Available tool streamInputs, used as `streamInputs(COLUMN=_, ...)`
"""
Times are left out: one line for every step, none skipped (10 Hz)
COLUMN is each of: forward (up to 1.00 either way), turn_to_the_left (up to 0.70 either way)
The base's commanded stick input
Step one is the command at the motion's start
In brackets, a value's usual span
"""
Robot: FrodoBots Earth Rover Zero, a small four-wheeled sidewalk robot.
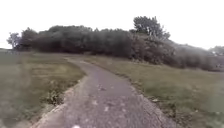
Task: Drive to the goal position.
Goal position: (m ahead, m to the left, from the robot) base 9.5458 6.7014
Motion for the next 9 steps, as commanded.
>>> streamInputs(forward=0.85, turn_to_the_left=0.01)
streamInputs(forward=0.85, turn_to_the_left=0.01)
streamInputs(forward=0.85, turn_to_the_left=0.01)
streamInputs(forward=0.85, turn_to_the_left=0.01)
streamInputs(forward=0.85, turn_to_the_left=0.01)
streamInputs(forward=0.85, turn_to_the_left=0.01)
streamInputs(forward=0.85, turn_to_the_left=0.01)
streamInputs(forward=0.85, turn_to_the_left=0.01)
streamInputs(forward=0.85, turn_to_the_left=0.01)
